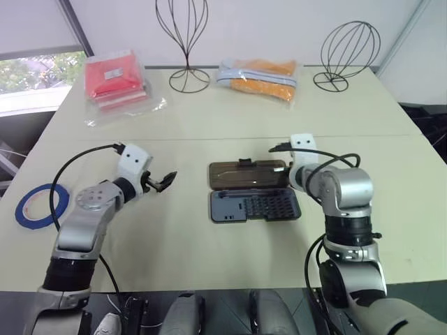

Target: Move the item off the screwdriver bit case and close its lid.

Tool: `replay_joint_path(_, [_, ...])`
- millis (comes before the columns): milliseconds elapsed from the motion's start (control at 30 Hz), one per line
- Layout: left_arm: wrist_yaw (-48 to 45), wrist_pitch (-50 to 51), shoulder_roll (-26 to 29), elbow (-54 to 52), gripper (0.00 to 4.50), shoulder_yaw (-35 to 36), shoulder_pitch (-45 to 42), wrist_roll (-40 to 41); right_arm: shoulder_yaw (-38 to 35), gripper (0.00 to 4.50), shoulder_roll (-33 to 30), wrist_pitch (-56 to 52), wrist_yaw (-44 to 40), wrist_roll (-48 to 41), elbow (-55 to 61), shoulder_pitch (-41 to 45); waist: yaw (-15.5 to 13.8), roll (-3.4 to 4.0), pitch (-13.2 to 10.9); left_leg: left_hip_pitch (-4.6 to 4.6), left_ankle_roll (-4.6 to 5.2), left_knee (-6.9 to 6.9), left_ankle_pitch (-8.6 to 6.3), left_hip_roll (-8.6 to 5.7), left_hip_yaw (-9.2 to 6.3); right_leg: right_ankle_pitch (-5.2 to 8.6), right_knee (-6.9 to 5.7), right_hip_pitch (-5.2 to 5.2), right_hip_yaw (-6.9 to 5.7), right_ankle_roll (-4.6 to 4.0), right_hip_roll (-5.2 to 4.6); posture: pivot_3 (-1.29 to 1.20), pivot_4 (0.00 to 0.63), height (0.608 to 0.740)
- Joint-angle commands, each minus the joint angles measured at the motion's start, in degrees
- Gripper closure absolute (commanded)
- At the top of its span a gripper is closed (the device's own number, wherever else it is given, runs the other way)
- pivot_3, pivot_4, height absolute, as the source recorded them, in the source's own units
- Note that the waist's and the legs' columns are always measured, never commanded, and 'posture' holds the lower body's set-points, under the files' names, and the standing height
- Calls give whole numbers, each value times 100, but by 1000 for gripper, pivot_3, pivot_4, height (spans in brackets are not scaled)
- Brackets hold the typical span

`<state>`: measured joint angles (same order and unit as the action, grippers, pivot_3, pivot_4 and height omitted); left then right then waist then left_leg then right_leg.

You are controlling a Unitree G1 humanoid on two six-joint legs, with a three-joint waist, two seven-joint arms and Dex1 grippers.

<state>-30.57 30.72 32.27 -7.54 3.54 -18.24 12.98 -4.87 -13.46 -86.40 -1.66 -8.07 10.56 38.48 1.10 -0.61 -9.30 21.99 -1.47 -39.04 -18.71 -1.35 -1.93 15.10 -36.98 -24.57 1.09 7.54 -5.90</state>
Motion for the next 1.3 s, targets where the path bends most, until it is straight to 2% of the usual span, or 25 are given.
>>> replay_joint_path(33, [-70, -100, 92, -144, 0, 120, -22, 7, 149, 4474, -131, -545, -311, -265, 726, -194, 2, 0, 0, 1, 0, 0, 0, 0, 1, 0, 0, -1, 0, 0, 0, 0, 150, 740])
replay_joint_path(500, [-179, -44, 123, -228, 0, 81, 21, -19, 27, 4474, -354, -610, -300, -546, 1312, -686, -12, 0, 0, 1, 7, 0, -4, 1, 2, 0, 1, -4, 0, 0, 1, 0, 150, 740])
replay_joint_path(833, [-153, 69, 155, -388, 0, 117, 130, -1, -684, 4474, -36, -610, 550, -1010, 1627, -1133, -36, 0, 0, 5, 7, -1, -4, 0, -1, 0, 2, -3, 1, 0, -1, 0, 150, 740])
replay_joint_path(1067, [-159, 115, 171, -405, 0, 90, 119, -12, -864, 4474, -66, -610, 1379, -2184, 1880, -1526, -36, 0, 0, 5, 9, -1, -5, 0, -3, 0, 2, -2, 0, 0, -1, 0, 150, 740])
replay_joint_path(1300, [-174, 141, 198, -419, 0, 85, 110, -10, -1053, 4474, -312, -610, 2747, -4143, 1835, -1701, -25, -1, 0, 5, 19, -1, -11, 1, -2, 0, 2, -2, 0, 0, 0, 0, 150, 740])
